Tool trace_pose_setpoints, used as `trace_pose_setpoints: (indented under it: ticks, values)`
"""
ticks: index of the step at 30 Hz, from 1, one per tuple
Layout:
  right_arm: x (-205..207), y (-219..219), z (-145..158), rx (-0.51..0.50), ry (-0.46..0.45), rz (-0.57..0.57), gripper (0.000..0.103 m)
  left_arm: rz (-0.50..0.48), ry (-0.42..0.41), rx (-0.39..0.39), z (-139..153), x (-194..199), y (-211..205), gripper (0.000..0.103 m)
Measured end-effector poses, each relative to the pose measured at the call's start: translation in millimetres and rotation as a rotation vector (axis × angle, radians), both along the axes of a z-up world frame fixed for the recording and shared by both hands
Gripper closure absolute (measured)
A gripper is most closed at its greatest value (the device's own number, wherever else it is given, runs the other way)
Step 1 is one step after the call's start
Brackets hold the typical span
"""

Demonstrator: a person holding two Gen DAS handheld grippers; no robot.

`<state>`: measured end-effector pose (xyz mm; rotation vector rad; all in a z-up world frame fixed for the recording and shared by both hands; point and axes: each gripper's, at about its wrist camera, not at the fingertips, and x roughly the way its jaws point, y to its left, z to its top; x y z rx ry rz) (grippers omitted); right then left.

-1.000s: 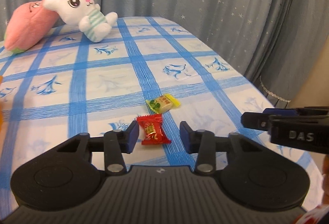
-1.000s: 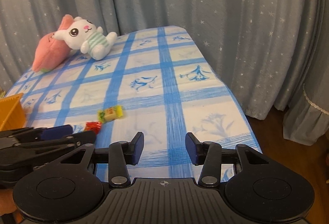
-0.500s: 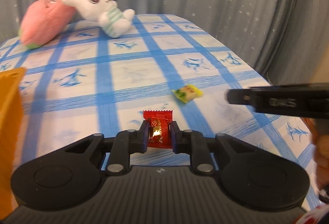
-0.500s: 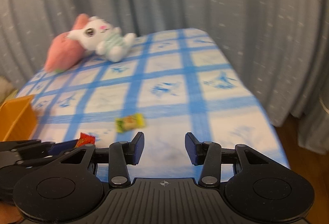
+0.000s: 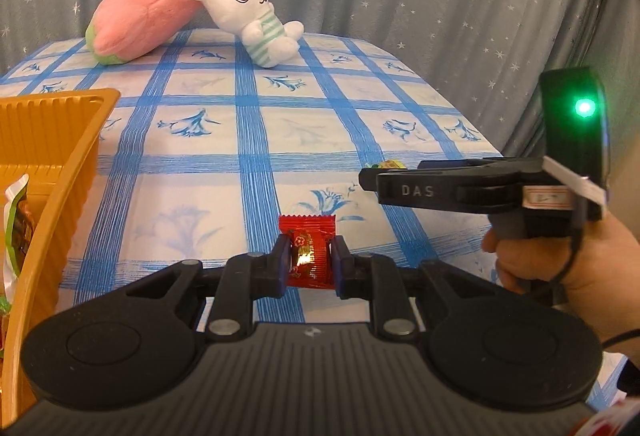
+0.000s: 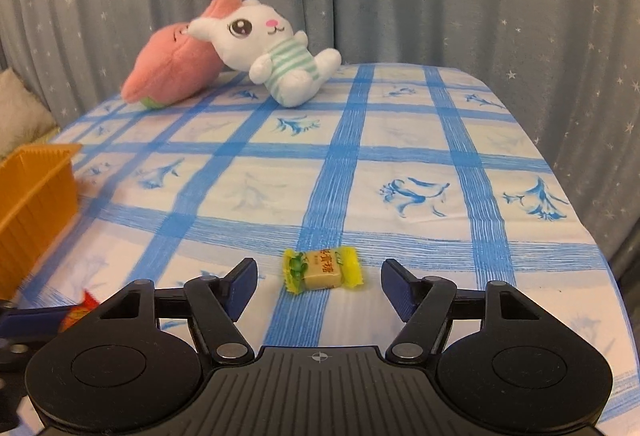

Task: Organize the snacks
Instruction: 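Grasp the red wrapped candy with the left tool while the right tool grasps the yellow-green candy, then carry both candies over the orange tray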

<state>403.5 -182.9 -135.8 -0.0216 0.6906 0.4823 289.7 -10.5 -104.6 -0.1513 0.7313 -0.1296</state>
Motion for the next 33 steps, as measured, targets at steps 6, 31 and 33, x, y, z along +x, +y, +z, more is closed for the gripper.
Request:
trace_pose_setpoints:
  ticks: [6, 31, 33]
  values:
    - [2.0, 7.9, -7.5, -0.050, -0.061, 0.006, 0.048, 0.010, 0.000, -0.006, 1.2, -3.0, 1.8, 0.084]
    - [-96.6, 9.2, 42.2, -0.032, -0.054, -0.049, 0.080, 0.023, -0.020, -0.002, 41.9, -60.5, 7.8, 0.084]
    - [-114.2, 7.8, 46.0, -0.029, -0.048, -0.053, 0.080, 0.025, -0.021, 0.001, 45.8, -72.7, 9.5, 0.084]
